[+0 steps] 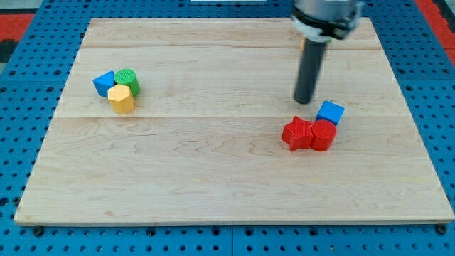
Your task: Move blue cube between red star and red circle
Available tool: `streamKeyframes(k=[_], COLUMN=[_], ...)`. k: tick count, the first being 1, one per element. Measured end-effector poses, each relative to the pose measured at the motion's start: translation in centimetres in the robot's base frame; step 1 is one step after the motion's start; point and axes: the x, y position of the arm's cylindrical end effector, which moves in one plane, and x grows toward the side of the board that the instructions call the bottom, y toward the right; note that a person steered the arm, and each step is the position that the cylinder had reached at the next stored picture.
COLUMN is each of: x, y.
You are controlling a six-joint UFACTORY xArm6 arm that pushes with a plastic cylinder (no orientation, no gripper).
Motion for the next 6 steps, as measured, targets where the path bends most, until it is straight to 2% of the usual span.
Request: streamKeyframes(k=[1,2,3,4,5,6], x=[2.7,6.6,7.4,10.0,13.7,10.4], y=[3.9,4.2,9.8,14.5,11.7,5.4])
